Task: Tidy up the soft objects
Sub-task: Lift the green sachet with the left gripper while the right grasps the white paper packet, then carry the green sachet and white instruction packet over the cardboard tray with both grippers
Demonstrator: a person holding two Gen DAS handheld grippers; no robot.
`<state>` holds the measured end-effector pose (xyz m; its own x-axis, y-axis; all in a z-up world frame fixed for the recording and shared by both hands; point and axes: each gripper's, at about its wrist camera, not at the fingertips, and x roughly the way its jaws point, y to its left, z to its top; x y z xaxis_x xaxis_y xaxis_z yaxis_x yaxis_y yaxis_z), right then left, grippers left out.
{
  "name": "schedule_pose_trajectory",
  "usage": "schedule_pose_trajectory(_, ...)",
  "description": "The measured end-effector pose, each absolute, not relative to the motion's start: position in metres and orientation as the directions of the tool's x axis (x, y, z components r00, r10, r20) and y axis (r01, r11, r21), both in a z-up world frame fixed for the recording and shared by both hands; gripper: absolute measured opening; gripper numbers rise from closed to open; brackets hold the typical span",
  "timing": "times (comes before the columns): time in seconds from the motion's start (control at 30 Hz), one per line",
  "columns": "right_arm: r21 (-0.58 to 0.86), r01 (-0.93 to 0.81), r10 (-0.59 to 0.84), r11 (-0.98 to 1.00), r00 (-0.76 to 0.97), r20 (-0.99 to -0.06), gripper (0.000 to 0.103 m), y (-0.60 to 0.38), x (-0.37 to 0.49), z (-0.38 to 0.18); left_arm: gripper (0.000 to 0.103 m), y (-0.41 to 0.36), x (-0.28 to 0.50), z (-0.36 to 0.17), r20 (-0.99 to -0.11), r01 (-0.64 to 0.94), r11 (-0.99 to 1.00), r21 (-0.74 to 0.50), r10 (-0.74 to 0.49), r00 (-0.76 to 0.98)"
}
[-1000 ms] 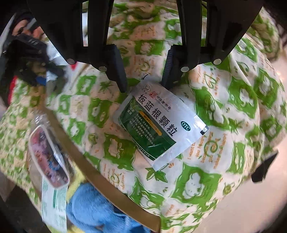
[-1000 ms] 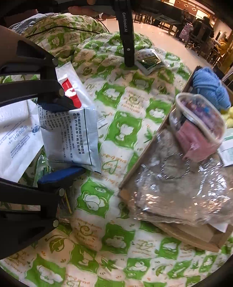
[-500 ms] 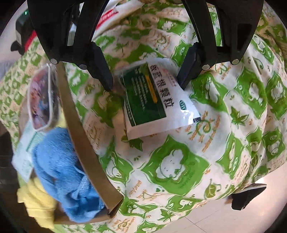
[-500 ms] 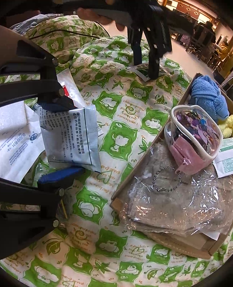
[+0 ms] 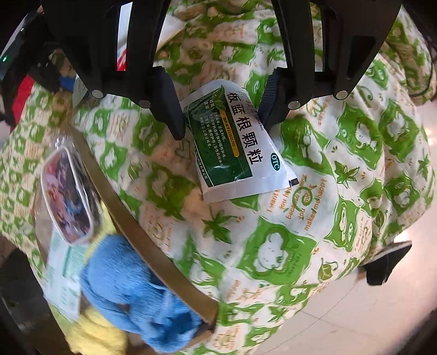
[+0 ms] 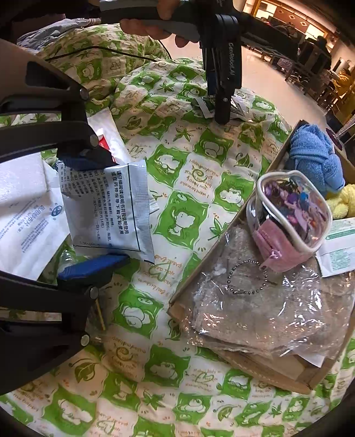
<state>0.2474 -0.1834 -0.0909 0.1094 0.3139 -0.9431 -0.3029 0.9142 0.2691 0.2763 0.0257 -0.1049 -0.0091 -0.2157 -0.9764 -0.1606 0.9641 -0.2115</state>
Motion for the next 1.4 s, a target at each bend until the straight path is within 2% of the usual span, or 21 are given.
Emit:
schedule_pose_trajectory(0.33, 0.289, -0.288, 0.321, 0.913, 0.069, -0.945, 0.055, -0.185, 0.245, -0.071, 0.053, -0.02, 0.265, -0.061, -0.989, -0.002, 0.989, -0.148, -0.148, -0.019)
schedule_pose_trajectory(0.83, 0.264, -0.243, 0.281, 0.933, 0.038, -0.959, 0.055, -0.202, 0.259, -0.072, 0.053, -0.027, 0.28, -0.031, -0.993, 0.059, 0.991, -0.117, -0.117, 0.0)
schedule_pose_trajectory(1.4, 0.194, -0.239, 0.226, 0.951, 0.117, -0.967, 0.055, -0.229, 0.288, -0.039, 0.053, -0.019, 0.336, 0.002, -0.991, 0.131, 0.987, -0.089, -0.102, 0.093)
